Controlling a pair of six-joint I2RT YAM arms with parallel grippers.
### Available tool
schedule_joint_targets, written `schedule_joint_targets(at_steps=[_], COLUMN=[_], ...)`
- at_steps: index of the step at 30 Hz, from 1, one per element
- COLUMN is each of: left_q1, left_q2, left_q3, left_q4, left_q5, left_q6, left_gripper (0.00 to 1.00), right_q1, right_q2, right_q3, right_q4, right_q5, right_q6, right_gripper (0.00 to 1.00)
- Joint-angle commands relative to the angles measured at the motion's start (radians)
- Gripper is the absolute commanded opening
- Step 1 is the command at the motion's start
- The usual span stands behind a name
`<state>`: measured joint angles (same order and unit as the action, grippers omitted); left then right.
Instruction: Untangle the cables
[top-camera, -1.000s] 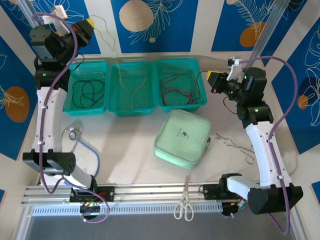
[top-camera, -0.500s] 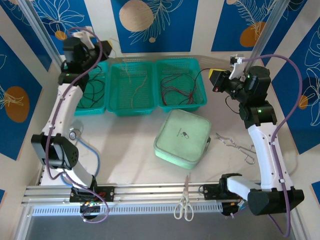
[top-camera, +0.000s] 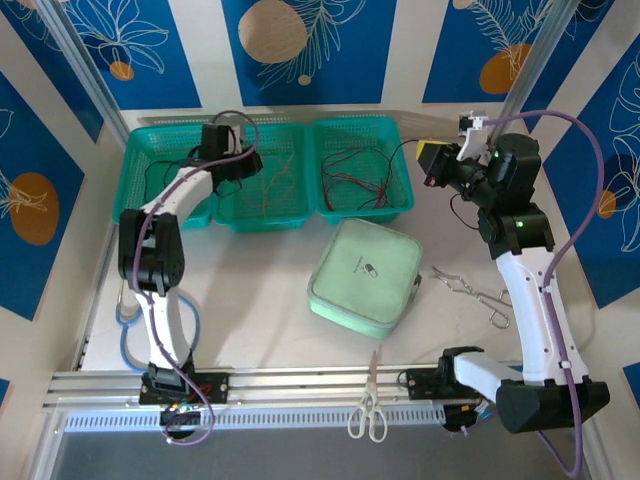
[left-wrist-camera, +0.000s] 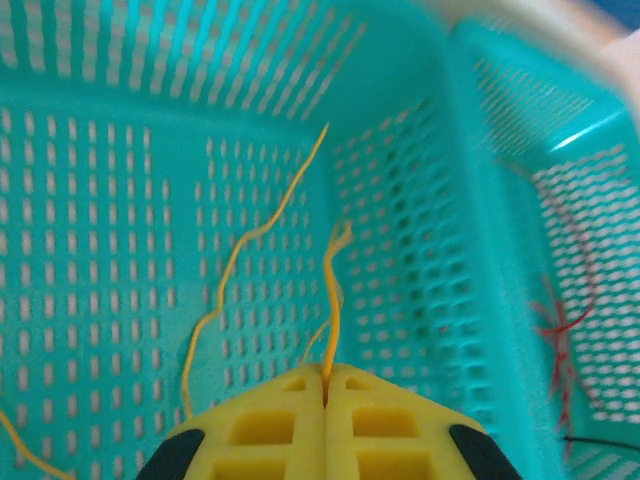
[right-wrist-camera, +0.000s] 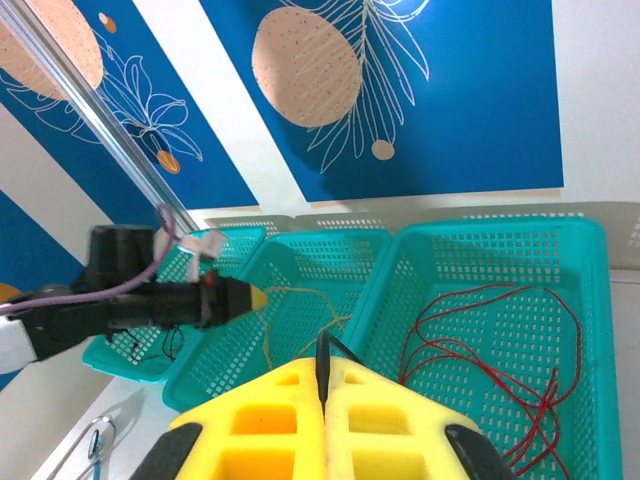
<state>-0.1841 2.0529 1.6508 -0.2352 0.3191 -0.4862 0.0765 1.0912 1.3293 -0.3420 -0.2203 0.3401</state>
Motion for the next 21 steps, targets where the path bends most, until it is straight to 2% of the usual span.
schedule_joint_targets(at_steps=[1,8,9,10,11,13,19,21], left_q1=[-0.032,-0.064,-0.067,-0.066,-0.067,-0.068,-0.068,-0.069], left_q2=[0.053,0.200,0.196,0.183,0.162,0.112,-0.042,-0.099], left_q3=[0.090,0.281,0.289,0.291,0.291,0.290,0.282,0.259], left_q4=[-0.115,-0.323,-0.329,-0.327,-0.321,-0.316,-0.294,-0.272], left_q5=[-0.043,-0.082,-0.084,-0.086,-0.089,-0.133,-0.255,-0.267], left_q6=[0.046,0.084,0.086,0.087,0.092,0.092,0.168,0.190], left_gripper=[0.00,0.00,0.04,0.29,0.50,0.64,0.78,0.80], right_q1=[0.005,0.006,0.006,0.006,0.008,0.008,0.025,0.036], right_q2=[-0.023,-0.027,-0.028,-0.030,-0.030,-0.031,-0.028,-0.024], right_q3=[0.021,0.021,0.024,0.027,0.028,0.031,0.031,0.034], right_q4=[-0.011,-0.014,-0.017,-0.020,-0.023,-0.025,-0.014,-0.012], right_q5=[-0.004,-0.008,-0.010,-0.011,-0.011,-0.013,-0.008,-0.005], right_q6=[-0.019,-0.018,-0.019,-0.021,-0.021,-0.024,-0.018,-0.016], right_gripper=[0.00,0.00,0.00,0.00,0.00,0.00,0.00,0.00])
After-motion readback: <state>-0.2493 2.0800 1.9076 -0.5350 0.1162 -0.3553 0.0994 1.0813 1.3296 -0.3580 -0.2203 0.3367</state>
